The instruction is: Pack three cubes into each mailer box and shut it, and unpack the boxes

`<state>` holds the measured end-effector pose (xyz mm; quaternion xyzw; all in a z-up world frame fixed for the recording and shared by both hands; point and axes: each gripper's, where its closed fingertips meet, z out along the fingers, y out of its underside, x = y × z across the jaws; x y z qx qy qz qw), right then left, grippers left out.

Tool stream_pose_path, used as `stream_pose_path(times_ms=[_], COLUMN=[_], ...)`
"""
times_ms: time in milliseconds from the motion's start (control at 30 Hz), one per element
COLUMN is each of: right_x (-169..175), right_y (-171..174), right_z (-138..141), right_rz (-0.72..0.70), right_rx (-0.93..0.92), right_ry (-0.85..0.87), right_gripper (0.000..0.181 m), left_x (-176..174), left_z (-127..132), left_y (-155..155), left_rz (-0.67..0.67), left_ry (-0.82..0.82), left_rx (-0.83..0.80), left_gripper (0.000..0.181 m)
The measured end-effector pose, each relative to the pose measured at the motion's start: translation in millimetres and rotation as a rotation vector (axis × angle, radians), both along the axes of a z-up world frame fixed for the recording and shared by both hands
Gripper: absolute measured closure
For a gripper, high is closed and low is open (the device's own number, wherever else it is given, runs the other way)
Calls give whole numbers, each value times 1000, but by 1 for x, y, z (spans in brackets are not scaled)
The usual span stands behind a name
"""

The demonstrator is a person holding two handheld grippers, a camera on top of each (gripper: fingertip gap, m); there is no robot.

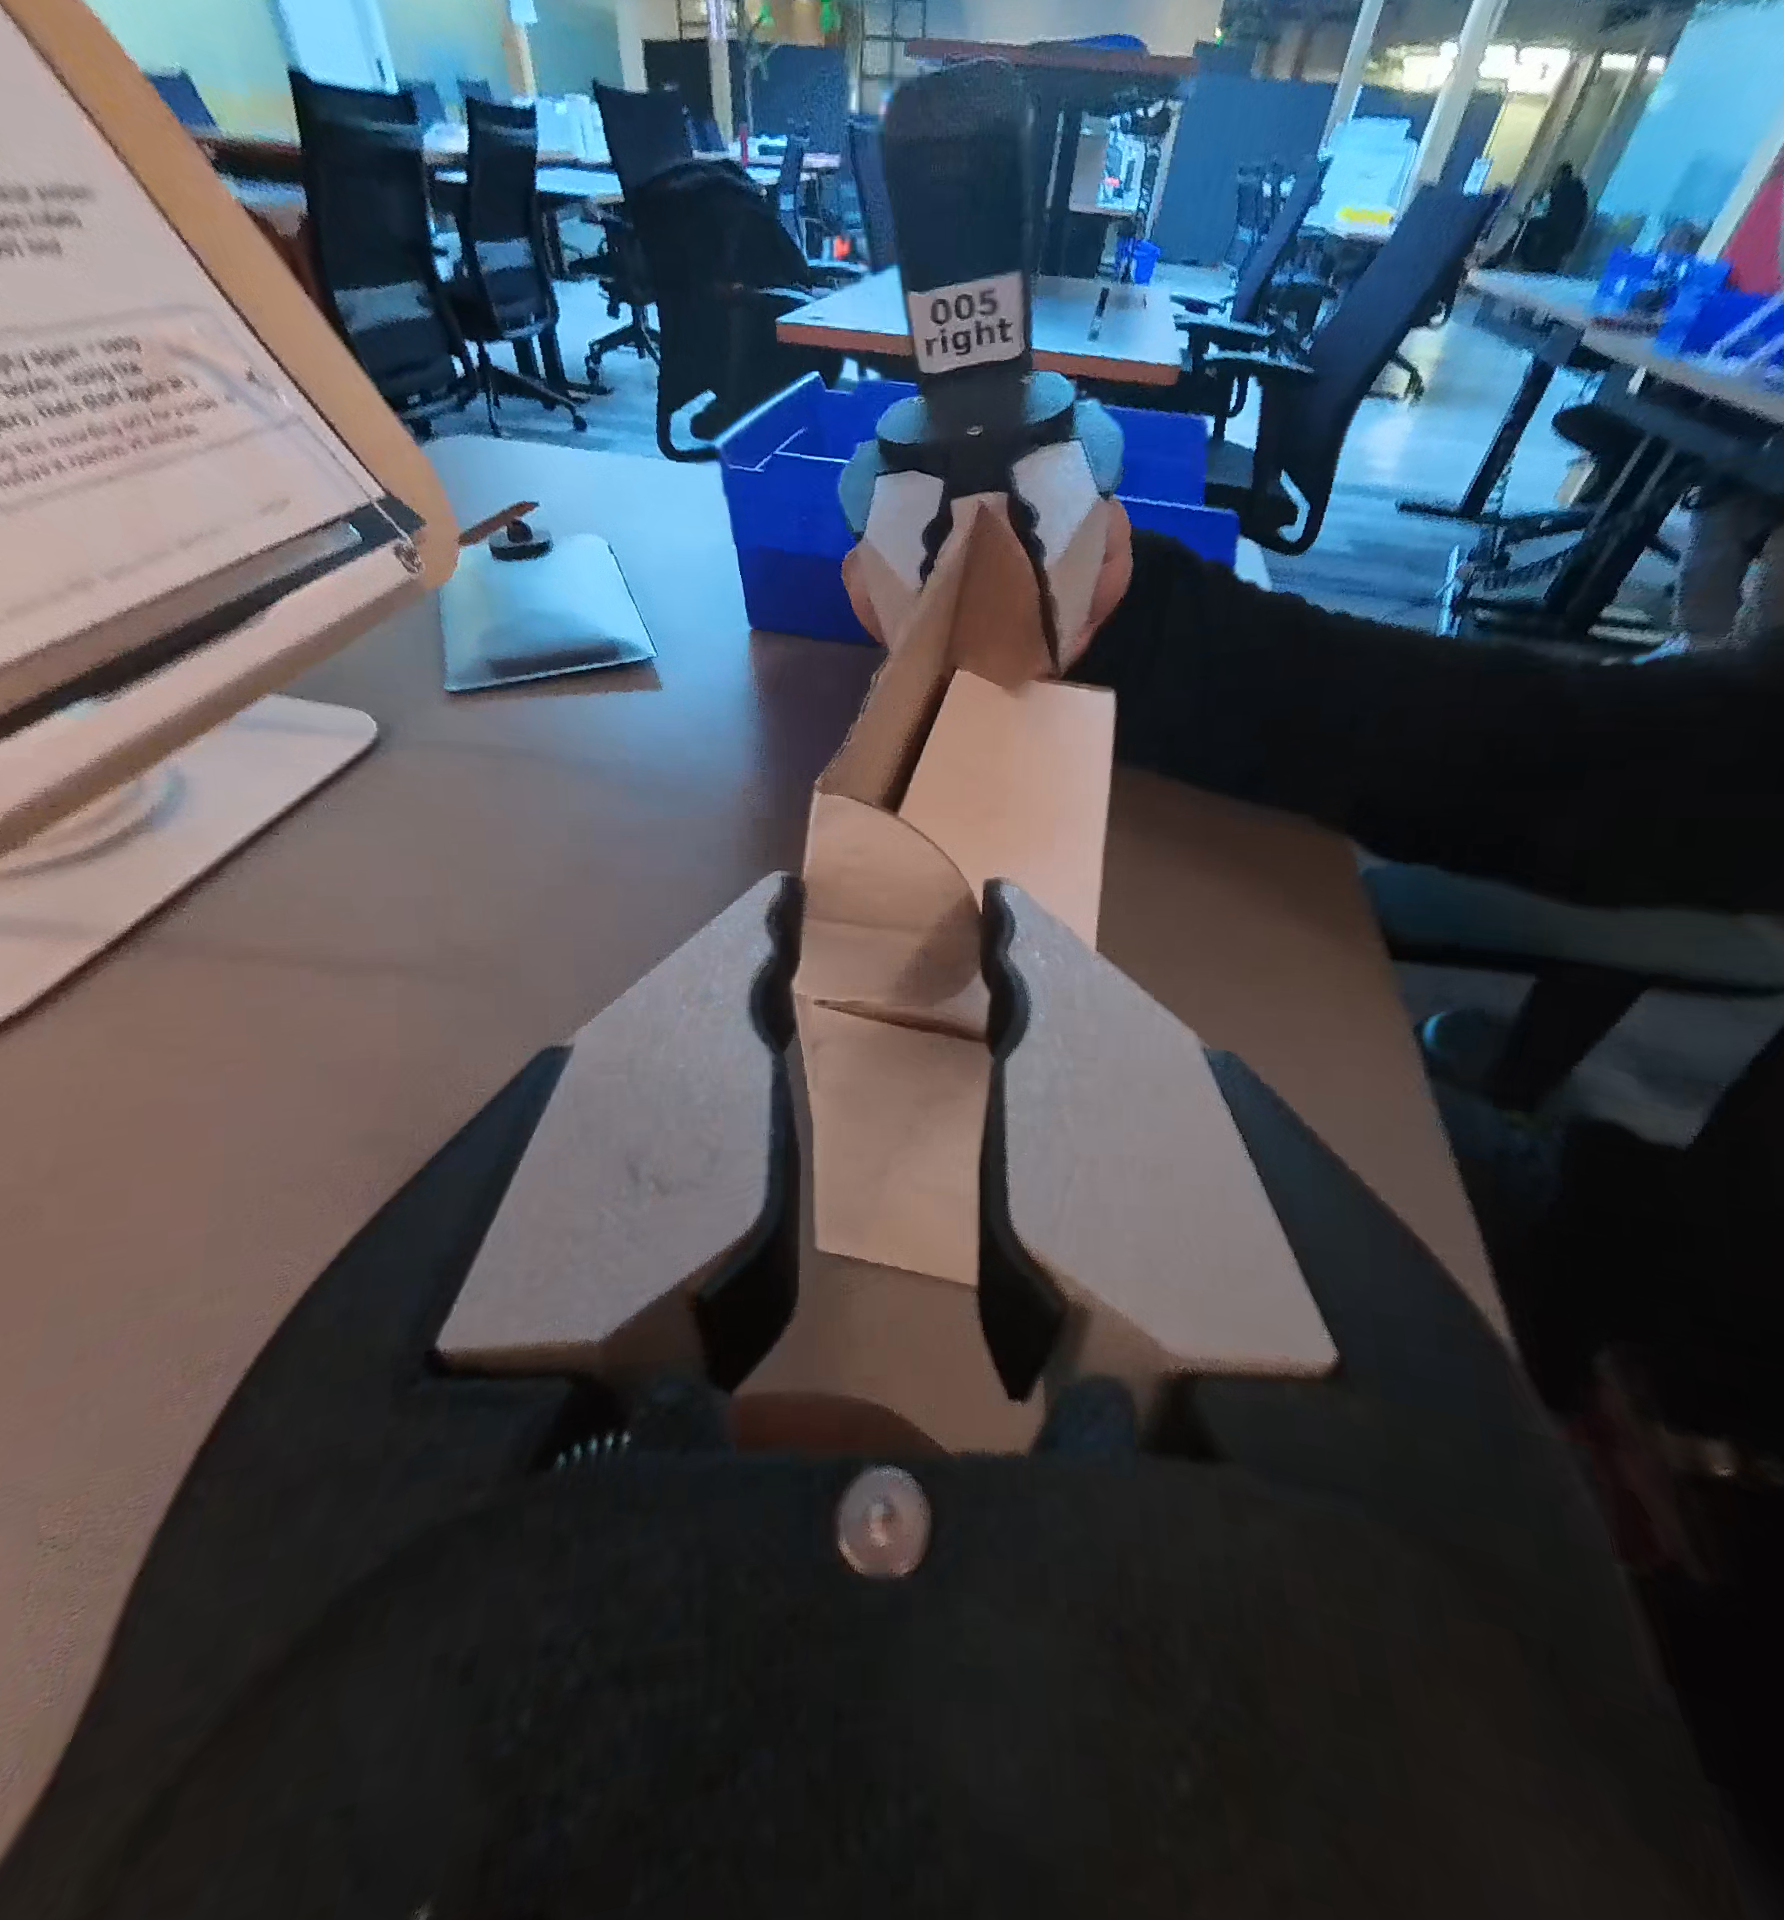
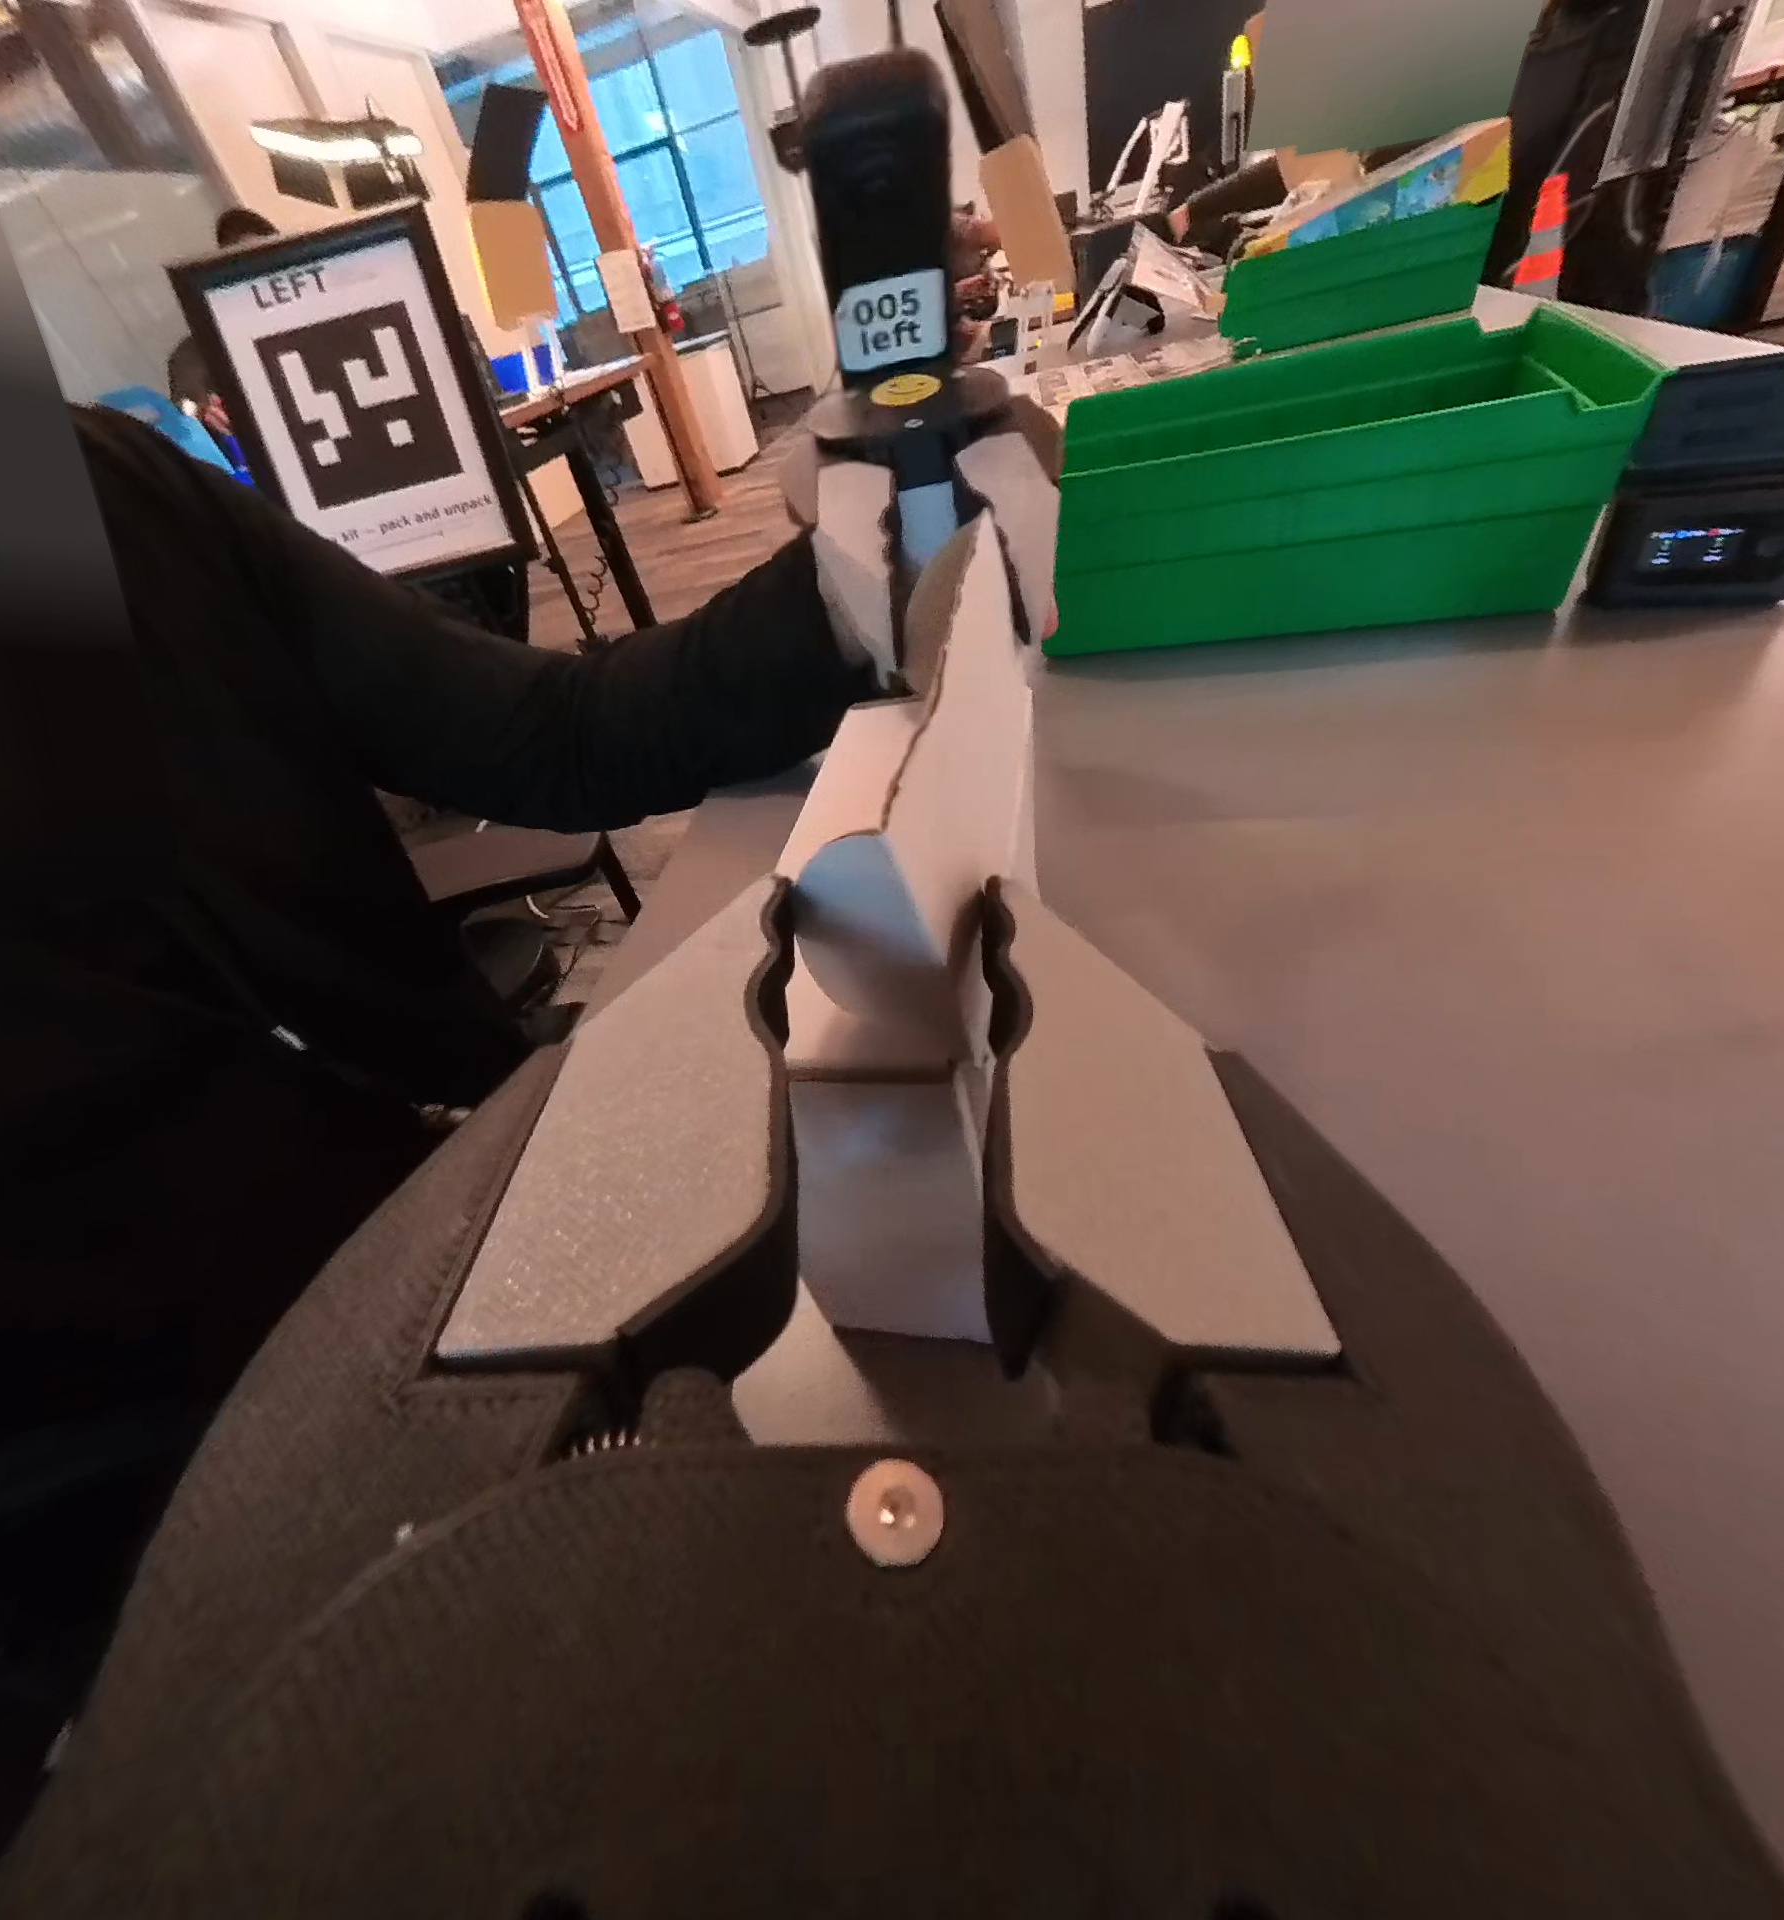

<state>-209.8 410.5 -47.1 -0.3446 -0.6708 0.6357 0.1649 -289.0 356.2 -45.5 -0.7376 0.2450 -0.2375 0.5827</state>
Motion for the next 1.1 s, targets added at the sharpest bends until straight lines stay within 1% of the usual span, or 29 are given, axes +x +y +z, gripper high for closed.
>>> stream_pose_path(times_ms=[167,333,433,533,700,800,900,1033,1100], right_x=[12,21,29,29,24,22,22,19,17], right_y=[-7,-8,-12,-15,-15,-14,-16,-15,-13], right_z=[1,-2,-2,-4,-7,-8,-7,-6,-6], right_rz=[89,102,122,100,23,-20,-41,-70,-76], right_rx=[-52,-5,11,57,168,214,269,296,288], right_ry=[-30,-20,-21,-23,16,30,70,86,78], right_gripper=[143,141,139,139,142,143,144,144,144], left_x=[8,9,14,17,15,13,16,15,14], left_z=[0,-1,1,1,0,0,0,1,-2], left_y=[-6,-9,-17,-25,-24,-23,-29,-37,-39], left_rz=[-47,-54,-89,-111,-98,-86,-111,-154,-167], left_ry=[-21,61,130,229,240,278,322,279,246], left_rx=[-8,38,101,192,221,260,313,307,277], left_gripper=[148,148,148,147,147,147,147,147,141])
